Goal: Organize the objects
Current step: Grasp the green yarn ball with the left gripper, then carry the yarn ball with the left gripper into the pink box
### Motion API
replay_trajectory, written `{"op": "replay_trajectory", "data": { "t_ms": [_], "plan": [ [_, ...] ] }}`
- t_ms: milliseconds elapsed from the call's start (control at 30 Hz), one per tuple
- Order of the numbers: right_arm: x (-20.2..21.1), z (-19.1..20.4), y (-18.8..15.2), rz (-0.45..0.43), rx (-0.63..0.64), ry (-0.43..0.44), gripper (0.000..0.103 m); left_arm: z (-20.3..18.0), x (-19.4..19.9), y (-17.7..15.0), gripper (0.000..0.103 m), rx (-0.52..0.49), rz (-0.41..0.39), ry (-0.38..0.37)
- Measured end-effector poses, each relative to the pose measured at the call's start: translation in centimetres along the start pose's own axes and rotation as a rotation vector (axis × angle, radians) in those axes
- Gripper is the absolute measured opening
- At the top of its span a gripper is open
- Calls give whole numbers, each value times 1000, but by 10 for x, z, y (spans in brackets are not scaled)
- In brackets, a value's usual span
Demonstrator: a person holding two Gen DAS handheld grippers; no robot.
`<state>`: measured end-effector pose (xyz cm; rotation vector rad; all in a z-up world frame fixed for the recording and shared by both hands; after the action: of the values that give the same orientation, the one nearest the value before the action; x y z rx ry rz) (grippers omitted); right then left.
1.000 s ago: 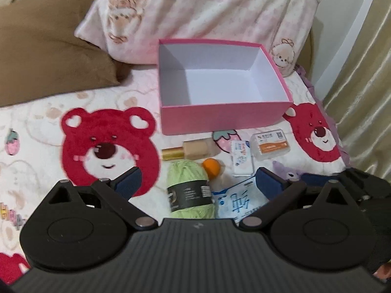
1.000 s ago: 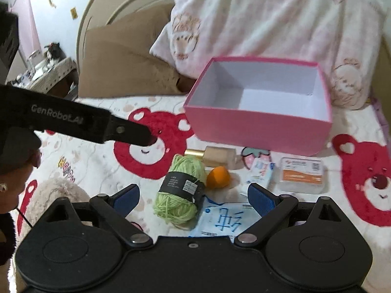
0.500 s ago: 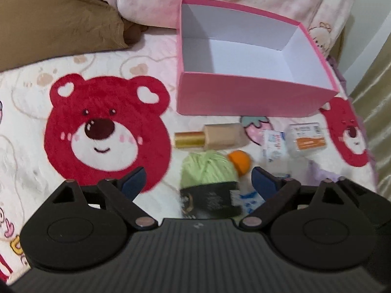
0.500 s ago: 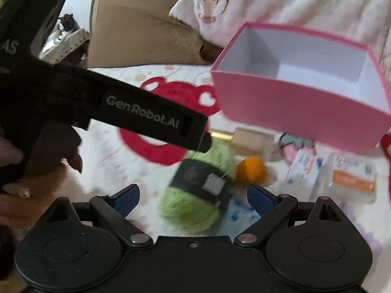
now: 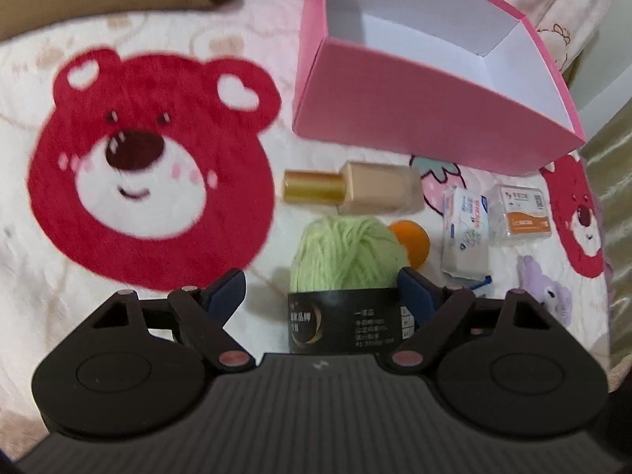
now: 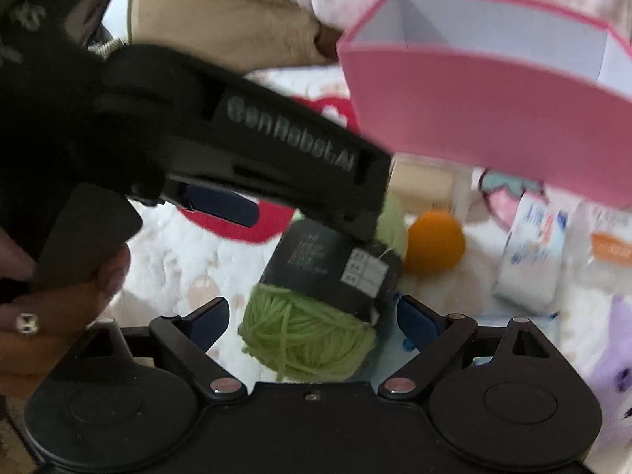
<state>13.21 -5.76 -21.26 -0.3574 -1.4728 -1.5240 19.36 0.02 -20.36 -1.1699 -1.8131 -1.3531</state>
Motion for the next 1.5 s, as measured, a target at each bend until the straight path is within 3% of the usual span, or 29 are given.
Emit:
{"op": "replay_trajectory", "data": {
  "t_ms": [67,200,300,500,767,1167,1367,1500],
  "plan": [
    [-5,-2,-2,-4,13,-35,90,-1,-1,-2,82,29,19,-31],
    [-2,-1,0,-13,31,-53,77,-9,-1,-5,58,59,31,-107],
    [4,2,0,-25,54,-66,71,-14,3,-7,55,49,18,-125],
    [18,8,6,-59,83,-85,67,-18,19,-7,54,53,-30,-160],
    [70,12,31,-141,94,-93,67,-50,75,11,54,-12,-124,-206],
    [148,-24,118,-277,165,-120,68,-140,137,95,54,-178,-239,-231],
    [159,-40,151,-322,188,-174,68,-168,138,132,55,-190,-259,-244],
    [160,-78,173,-305,211,-168,69,-180,118,158,55,-150,-239,-268]
  ]
}}
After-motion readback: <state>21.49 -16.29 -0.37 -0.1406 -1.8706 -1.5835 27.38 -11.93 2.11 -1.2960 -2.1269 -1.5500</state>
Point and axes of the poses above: each gripper's, at about its wrist camera, not at the fingertips, and x roughly against the way its jaws point, z to its left, y to its top, the point moved 9 cm from there along -x, roughly the way its jaws point, and after that the axes turned 4 degrees about -z, right-handed, at the moved point
